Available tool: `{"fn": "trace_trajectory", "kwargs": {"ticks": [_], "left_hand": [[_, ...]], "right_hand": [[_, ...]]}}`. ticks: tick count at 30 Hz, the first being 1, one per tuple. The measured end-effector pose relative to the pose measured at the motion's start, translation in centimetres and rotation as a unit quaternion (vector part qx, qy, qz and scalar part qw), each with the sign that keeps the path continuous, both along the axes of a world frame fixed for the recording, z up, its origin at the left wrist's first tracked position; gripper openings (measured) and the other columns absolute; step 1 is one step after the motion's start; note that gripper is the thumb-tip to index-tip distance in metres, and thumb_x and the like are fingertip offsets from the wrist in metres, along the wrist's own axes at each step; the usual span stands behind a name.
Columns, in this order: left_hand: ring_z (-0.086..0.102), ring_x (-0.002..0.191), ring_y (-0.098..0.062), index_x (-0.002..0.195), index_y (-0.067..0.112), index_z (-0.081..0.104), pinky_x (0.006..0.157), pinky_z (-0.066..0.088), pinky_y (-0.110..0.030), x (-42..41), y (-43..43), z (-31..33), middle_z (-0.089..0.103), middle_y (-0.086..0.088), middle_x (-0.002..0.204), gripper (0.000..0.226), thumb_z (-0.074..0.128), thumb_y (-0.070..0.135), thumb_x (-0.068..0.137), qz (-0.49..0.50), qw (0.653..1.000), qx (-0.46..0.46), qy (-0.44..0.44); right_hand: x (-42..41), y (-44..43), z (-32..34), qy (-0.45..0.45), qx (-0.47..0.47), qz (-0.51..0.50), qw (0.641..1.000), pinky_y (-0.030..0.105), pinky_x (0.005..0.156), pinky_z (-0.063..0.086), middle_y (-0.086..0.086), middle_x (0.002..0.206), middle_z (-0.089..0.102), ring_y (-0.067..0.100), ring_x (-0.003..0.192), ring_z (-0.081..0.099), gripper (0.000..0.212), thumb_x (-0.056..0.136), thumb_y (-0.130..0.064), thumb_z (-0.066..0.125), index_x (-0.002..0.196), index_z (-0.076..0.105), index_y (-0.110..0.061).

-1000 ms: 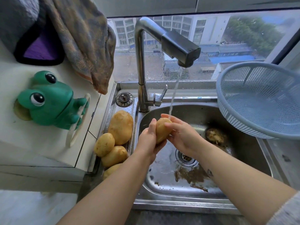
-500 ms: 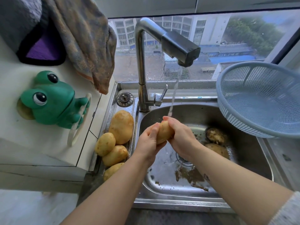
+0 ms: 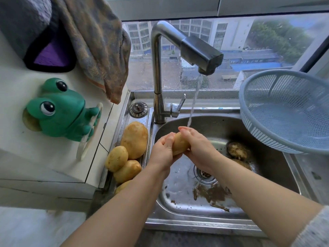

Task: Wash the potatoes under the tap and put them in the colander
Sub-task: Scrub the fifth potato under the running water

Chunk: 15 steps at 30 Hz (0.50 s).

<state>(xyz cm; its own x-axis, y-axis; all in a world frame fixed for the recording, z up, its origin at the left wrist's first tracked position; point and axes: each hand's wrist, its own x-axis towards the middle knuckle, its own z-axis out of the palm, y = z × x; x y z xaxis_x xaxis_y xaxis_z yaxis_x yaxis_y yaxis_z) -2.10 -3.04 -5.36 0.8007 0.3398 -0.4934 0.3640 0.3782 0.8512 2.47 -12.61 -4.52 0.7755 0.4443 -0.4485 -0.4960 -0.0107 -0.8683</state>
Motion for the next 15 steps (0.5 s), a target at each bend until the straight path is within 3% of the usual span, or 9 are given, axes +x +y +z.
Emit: {"fn": "trace_trajectory", "kwargs": {"ticks": [2, 6, 11, 13, 15], "left_hand": [[0.064, 0.094, -0.019, 0.118, 0.012, 0.058, 0.071, 0.056, -0.028, 0.3, 0.1, 0.3, 0.064, -0.011, 0.107, 0.027, 0.041, 0.027, 0.104, 0.008, 0.999, -0.035, 0.009], [0.067, 0.093, -0.019, 0.126, 0.009, 0.056, 0.068, 0.058, -0.027, 0.5, -0.1, 0.6, 0.066, -0.013, 0.109, 0.032, 0.039, 0.027, 0.104, -0.006, 0.998, -0.054, 0.022], [0.066, 0.090, -0.018, 0.123, 0.011, 0.052, 0.058, 0.056, -0.022, 0.6, -0.1, 1.0, 0.063, -0.013, 0.107, 0.027, 0.036, 0.024, 0.106, -0.010, 0.999, 0.030, -0.012], [0.065, 0.091, -0.014, 0.118, 0.013, 0.055, 0.062, 0.056, -0.021, 0.5, -0.5, 1.1, 0.064, -0.011, 0.107, 0.025, 0.035, 0.022, 0.106, -0.025, 0.998, 0.052, -0.030], [0.064, 0.097, -0.012, 0.126, 0.011, 0.053, 0.070, 0.057, -0.021, 0.3, -0.9, 1.0, 0.062, -0.011, 0.116, 0.028, 0.036, 0.021, 0.105, -0.039, 0.996, 0.075, -0.039]], "right_hand": [[0.2, -0.5, -0.4, -0.088, -0.073, 0.057, 0.992, 0.041, 0.102, 0.048, 0.008, 0.121, 0.052, 0.023, 0.112, 0.057, 0.043, 0.093, -0.025, 0.061, 0.132, 0.045, -0.021], [0.5, -1.5, -0.7, -0.254, -0.207, 0.144, 0.934, 0.025, 0.096, 0.046, 0.004, 0.126, 0.049, 0.016, 0.111, 0.055, 0.058, 0.091, -0.030, 0.064, 0.139, 0.034, -0.021], [0.4, -1.0, -0.7, -0.238, -0.146, 0.092, 0.956, 0.035, 0.083, 0.058, 0.003, 0.109, 0.053, 0.019, 0.097, 0.061, 0.039, 0.094, -0.032, 0.060, 0.125, 0.041, -0.020], [0.5, -0.5, -0.8, -0.248, -0.142, 0.041, 0.957, 0.040, 0.085, 0.056, 0.002, 0.104, 0.056, 0.021, 0.097, 0.060, 0.027, 0.097, -0.031, 0.053, 0.118, 0.046, -0.017], [0.8, -0.1, -0.7, -0.257, -0.158, -0.020, 0.953, 0.039, 0.087, 0.051, 0.001, 0.099, 0.059, 0.020, 0.096, 0.059, 0.019, 0.100, -0.032, 0.046, 0.110, 0.050, -0.016]]}}
